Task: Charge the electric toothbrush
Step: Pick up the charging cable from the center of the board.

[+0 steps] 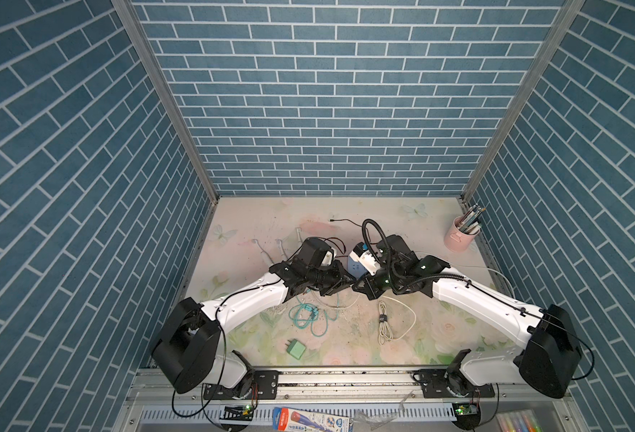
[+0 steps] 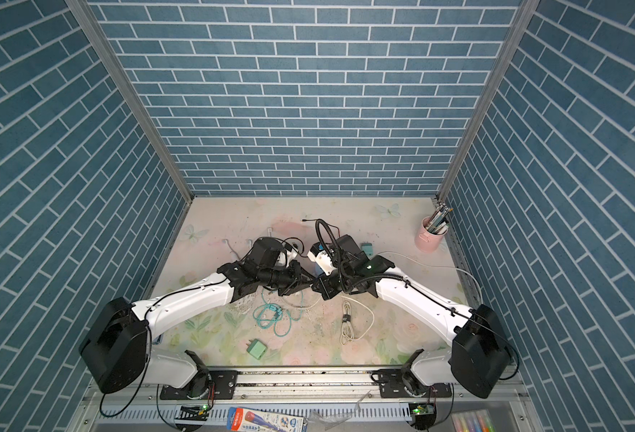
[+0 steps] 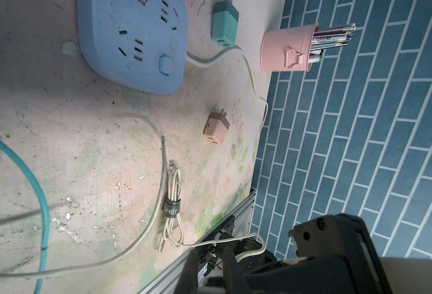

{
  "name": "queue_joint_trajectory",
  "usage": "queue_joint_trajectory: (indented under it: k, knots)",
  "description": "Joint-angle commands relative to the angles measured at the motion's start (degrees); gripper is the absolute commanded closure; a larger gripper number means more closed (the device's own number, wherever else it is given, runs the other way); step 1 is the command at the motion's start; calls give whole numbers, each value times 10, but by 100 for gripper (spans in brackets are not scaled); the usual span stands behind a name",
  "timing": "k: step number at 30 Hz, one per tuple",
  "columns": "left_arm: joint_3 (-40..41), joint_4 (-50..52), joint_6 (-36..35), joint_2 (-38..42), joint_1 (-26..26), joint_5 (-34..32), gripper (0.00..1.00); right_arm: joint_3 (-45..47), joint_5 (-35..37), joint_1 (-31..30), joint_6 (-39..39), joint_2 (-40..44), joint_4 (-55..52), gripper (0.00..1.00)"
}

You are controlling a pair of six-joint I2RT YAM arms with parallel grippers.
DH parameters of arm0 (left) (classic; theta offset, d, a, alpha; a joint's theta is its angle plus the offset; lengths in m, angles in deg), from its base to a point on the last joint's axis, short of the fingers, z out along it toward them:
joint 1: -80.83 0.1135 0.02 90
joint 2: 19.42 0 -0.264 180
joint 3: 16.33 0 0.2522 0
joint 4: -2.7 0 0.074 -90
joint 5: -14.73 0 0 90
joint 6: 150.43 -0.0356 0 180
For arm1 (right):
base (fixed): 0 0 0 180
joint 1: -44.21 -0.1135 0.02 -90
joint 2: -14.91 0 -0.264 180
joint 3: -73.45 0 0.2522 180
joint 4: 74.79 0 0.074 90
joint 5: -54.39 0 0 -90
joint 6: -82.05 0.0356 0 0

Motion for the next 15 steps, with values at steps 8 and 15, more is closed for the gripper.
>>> queue_joint_trajectory:
  k: [8, 15]
  knots:
    - [-3, -11, 13, -4, -8, 14, 98, 34, 21, -8, -26, 49, 52, 92]
    - [17, -48, 53, 10, -8, 15, 100, 149, 76, -8, -21, 152, 187, 63]
